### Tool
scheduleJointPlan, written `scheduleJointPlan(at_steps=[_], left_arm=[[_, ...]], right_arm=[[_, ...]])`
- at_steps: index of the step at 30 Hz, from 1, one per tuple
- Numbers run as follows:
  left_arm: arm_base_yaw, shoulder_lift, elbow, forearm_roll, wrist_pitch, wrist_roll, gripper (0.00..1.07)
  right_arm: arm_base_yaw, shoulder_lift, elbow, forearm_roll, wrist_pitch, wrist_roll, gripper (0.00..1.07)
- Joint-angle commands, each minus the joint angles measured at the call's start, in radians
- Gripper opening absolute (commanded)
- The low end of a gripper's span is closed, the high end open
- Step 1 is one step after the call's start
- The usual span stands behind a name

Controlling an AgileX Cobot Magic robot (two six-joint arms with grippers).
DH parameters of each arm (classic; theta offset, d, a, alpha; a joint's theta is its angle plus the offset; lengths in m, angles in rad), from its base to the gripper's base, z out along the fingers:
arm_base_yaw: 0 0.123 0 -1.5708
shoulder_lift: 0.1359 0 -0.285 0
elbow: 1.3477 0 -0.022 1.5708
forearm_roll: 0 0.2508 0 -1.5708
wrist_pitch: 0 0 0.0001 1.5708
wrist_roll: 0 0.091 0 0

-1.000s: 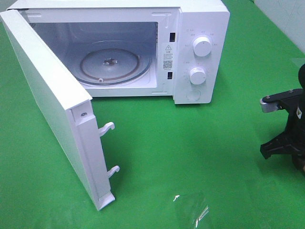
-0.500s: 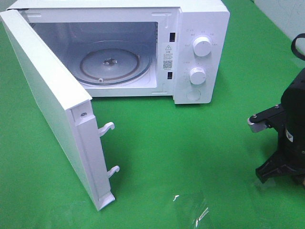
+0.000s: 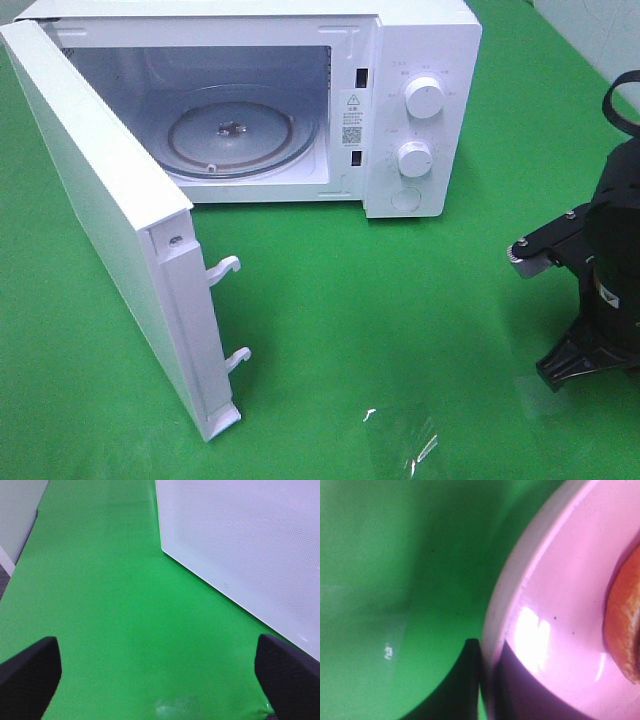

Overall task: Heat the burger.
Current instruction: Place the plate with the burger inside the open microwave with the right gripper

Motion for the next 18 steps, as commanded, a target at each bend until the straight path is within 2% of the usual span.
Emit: scheduleJointPlan(at_steps=[1,9,11,18], left_arm=[[-0.005,-0.016,0.002,-0.006,-0.014,-0.001,0.98],[-0.005,-0.016,0.002,-0.006,-0.014,-0.001,0.98],[-0.005,-0.016,0.002,-0.006,-0.014,-0.001,0.98],[-0.005,-0.016,0.002,-0.006,-0.014,-0.001,0.98]], right_arm=[[0.034,-0.058,0.001,-0.060,0.097,0.019,0.00],[0.107,-0.147,0.001,-0.060,0.169,0.018,0.00],[0.171,-0.197,0.001,-0.060,0.212,0.018,0.00],[0.264,-0.248,0.001,-0.053,0.260,0.018,0.00]])
